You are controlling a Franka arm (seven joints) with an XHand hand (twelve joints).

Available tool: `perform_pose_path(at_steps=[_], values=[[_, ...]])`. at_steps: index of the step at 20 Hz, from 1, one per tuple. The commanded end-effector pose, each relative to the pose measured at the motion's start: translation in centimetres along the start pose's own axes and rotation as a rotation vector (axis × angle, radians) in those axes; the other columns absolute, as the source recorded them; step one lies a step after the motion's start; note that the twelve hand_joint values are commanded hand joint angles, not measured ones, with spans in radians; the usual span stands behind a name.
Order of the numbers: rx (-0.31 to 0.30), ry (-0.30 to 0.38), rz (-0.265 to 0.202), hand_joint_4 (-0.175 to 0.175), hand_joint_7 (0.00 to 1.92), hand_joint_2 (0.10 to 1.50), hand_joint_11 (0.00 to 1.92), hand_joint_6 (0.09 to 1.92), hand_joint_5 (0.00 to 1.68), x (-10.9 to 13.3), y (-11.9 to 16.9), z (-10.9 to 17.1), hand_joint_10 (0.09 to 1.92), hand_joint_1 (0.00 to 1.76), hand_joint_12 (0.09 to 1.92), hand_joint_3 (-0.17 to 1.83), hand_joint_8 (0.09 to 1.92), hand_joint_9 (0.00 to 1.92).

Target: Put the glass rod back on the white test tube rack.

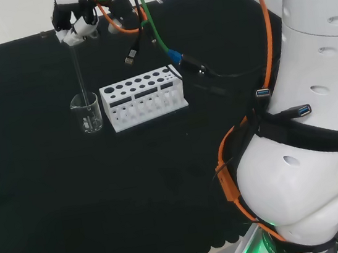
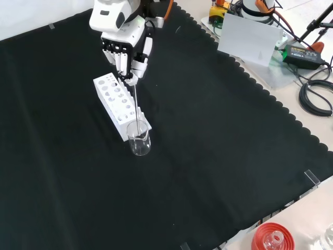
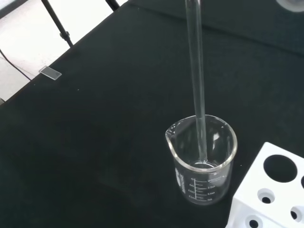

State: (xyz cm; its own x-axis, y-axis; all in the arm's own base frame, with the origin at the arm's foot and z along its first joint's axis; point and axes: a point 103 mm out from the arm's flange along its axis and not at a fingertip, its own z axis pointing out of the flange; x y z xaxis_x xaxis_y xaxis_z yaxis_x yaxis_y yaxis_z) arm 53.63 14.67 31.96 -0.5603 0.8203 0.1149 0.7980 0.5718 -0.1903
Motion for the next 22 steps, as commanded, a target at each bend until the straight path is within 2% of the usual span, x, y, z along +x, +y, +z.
perform_pose_path(at_steps=[1,10,15,18,22], values=[[0.021,-0.001,-0.014,-0.175,1.14,1.13,1.55,0.83,1.09,0.9,0.8,0.7,0.50,1.29,0.65,-0.17,0.84,1.69],[-0.003,0.010,0.003,-0.175,1.14,1.13,1.55,0.83,1.09,0.0,0.4,0.1,0.50,1.29,0.65,-0.17,0.84,1.69],[-0.025,0.018,0.009,-0.175,1.14,1.13,1.55,0.83,1.09,-0.6,-1.1,-0.7,0.50,1.29,0.65,-0.17,0.84,1.69],[-0.020,0.011,0.012,-0.175,1.14,1.13,1.55,0.83,1.09,-0.5,-0.7,-0.7,0.50,1.29,0.65,-0.17,0.84,1.69],[-0.046,0.023,0.022,-0.175,1.14,1.13,1.55,0.83,1.09,-1.0,-1.1,-1.5,0.50,1.29,0.65,-0.17,0.84,1.69]])
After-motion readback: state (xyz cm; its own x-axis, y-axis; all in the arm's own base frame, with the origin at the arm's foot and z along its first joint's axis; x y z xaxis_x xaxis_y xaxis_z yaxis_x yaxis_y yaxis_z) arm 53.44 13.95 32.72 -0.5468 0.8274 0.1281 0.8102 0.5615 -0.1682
